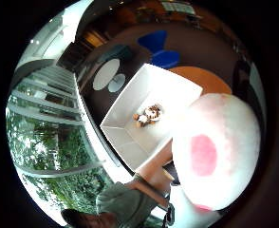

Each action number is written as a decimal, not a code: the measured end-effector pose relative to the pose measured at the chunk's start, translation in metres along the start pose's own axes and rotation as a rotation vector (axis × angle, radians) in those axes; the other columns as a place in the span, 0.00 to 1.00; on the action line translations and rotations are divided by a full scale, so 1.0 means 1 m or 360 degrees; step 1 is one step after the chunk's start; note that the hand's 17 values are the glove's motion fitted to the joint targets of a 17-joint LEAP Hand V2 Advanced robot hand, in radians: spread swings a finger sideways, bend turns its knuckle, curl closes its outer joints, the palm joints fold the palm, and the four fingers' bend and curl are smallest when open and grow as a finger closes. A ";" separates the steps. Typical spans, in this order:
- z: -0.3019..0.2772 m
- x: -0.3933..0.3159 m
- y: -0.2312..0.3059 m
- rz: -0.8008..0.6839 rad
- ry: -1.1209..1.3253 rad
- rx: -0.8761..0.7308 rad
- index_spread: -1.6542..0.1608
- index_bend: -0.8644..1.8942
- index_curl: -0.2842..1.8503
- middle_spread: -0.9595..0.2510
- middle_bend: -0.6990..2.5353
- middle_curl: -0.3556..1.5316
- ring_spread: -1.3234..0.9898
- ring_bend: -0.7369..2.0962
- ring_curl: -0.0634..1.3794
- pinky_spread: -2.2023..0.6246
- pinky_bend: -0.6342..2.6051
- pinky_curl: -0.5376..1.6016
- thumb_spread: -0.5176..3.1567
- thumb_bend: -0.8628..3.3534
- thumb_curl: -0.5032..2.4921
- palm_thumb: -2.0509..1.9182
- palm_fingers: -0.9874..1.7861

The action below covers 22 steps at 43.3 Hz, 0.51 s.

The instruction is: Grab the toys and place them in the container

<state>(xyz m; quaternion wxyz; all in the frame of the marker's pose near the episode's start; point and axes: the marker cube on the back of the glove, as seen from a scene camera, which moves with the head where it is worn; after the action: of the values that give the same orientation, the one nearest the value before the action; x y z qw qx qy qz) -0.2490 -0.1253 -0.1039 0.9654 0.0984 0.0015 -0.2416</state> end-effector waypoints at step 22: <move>0.082 -0.152 -0.051 -0.0313 -0.0011 -0.0421 0.79 0.45 0.49 0.71 0.41 0.53 0.46 0.53 0.58 0.72 0.58 0.56 0.34 0.19 0.43 0.59 0.06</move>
<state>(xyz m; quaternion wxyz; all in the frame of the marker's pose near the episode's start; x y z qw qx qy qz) -0.4110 -0.1139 -0.0258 0.9416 -0.0312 0.0397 -0.3329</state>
